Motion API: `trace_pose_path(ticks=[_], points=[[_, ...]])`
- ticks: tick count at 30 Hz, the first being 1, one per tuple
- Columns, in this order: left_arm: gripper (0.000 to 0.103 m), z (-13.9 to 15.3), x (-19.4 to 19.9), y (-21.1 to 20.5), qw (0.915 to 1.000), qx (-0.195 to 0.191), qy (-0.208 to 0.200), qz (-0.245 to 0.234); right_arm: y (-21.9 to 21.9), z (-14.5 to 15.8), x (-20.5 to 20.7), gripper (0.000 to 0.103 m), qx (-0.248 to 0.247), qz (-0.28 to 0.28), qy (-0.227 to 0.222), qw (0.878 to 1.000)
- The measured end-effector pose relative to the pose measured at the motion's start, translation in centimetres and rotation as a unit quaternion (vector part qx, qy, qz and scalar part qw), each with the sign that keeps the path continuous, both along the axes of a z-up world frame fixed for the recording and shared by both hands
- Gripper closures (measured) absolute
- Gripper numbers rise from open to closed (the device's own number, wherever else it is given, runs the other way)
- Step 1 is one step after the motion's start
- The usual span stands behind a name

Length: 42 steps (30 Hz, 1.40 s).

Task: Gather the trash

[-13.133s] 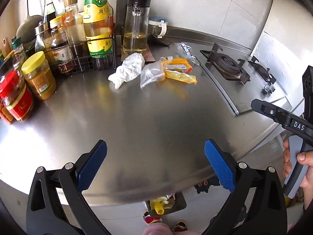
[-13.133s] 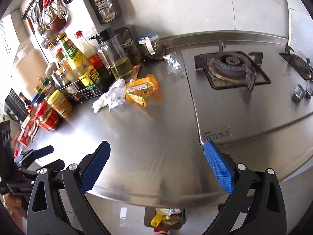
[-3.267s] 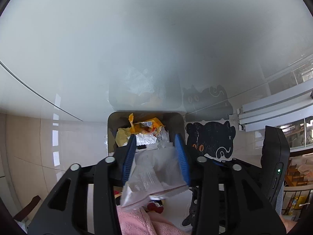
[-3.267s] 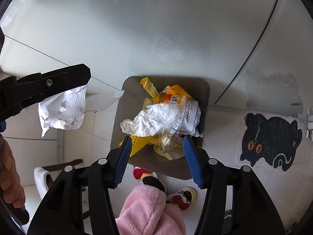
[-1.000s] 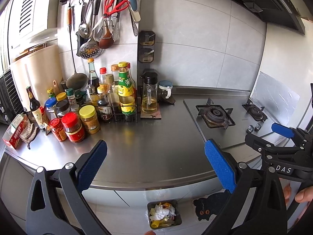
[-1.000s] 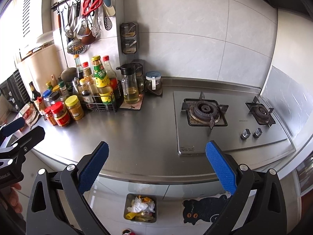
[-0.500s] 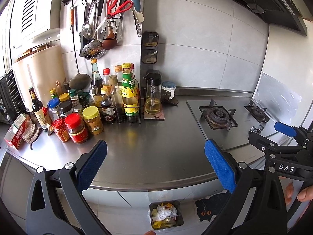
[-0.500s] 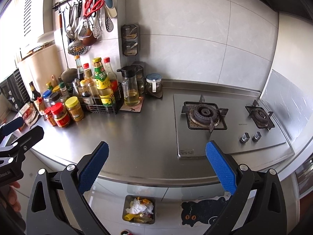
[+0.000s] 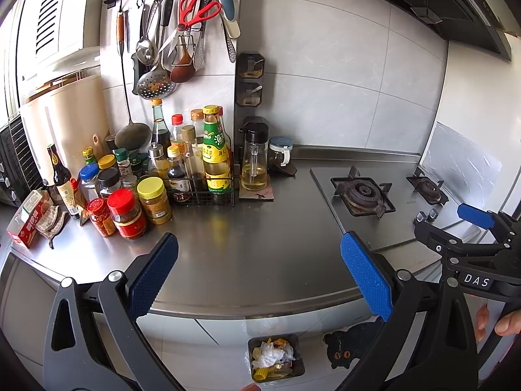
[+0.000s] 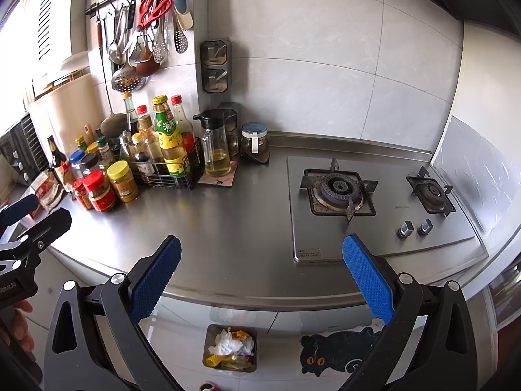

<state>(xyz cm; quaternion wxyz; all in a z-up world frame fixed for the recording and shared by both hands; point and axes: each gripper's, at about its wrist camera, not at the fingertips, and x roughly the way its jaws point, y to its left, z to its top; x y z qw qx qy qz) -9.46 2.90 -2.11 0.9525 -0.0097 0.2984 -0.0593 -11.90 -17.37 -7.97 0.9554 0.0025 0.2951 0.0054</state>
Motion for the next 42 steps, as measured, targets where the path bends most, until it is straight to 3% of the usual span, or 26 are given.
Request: trace_pose_path(ticks=[42], points=[[0.008, 0.06, 0.19, 0.28, 1.0, 0.003, 0.002, -0.002, -0.29, 0.11, 0.04, 0.003, 0.011, -0.003, 0.001, 1.0]])
